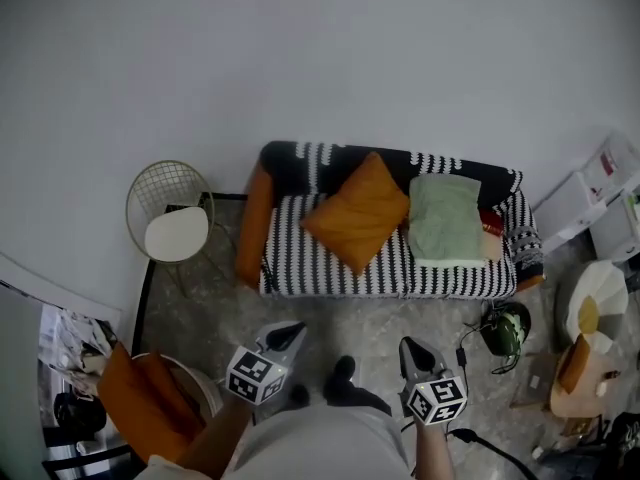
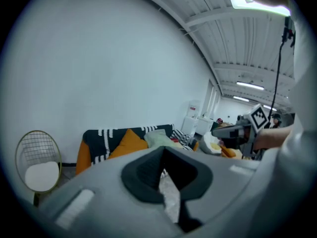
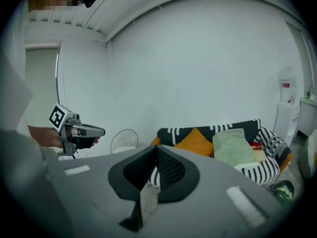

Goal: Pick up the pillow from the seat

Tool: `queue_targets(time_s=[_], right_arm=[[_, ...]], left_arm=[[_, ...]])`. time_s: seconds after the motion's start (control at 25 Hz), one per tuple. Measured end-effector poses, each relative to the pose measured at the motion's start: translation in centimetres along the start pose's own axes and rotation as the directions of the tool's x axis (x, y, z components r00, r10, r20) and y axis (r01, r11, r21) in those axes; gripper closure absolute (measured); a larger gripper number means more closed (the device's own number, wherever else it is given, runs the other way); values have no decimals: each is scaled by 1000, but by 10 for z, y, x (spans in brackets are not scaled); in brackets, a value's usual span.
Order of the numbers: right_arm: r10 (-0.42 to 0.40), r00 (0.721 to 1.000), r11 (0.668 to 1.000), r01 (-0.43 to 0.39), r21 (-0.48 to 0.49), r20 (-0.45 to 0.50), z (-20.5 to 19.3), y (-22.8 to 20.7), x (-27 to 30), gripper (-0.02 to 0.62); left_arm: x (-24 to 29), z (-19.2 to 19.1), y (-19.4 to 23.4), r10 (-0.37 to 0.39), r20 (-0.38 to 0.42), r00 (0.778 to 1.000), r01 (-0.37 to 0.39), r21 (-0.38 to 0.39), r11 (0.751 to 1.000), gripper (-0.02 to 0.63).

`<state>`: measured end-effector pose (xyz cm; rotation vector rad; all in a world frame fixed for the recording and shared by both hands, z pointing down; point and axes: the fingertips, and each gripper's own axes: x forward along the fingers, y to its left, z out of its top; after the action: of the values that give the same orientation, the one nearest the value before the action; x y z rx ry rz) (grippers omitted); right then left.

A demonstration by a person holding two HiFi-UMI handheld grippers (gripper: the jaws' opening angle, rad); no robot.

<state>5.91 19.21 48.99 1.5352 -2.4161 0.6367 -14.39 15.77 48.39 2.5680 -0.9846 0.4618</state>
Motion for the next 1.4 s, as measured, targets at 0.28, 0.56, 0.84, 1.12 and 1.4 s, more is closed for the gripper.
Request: queue_targets(time_s=[0.28, 0.56, 0.84, 1.12, 1.4], right_arm=[[31, 1000, 1000, -31, -1, -2, 22, -55, 22, 592], [63, 998, 998, -63, 2, -16, 30, -103, 37, 592], [81, 996, 997, -80, 7, -30, 30, -135, 45, 592], [84, 996, 996, -83, 25, -40, 30, -154, 51, 592], [84, 994, 996, -82, 37, -69, 25, -161, 69, 592]], left_arm=[[51, 25, -1, 19, -4, 1000, -19, -1, 1000, 607], [99, 42, -3, 49, -12, 999, -49, 0, 999, 607], [131, 50, -10, 63, -17, 998, -63, -4, 998, 607], [151, 53, -14, 65, -30, 997, -65, -7, 998, 607], [163, 54, 2, 62, -42, 997, -63, -13, 998, 607]])
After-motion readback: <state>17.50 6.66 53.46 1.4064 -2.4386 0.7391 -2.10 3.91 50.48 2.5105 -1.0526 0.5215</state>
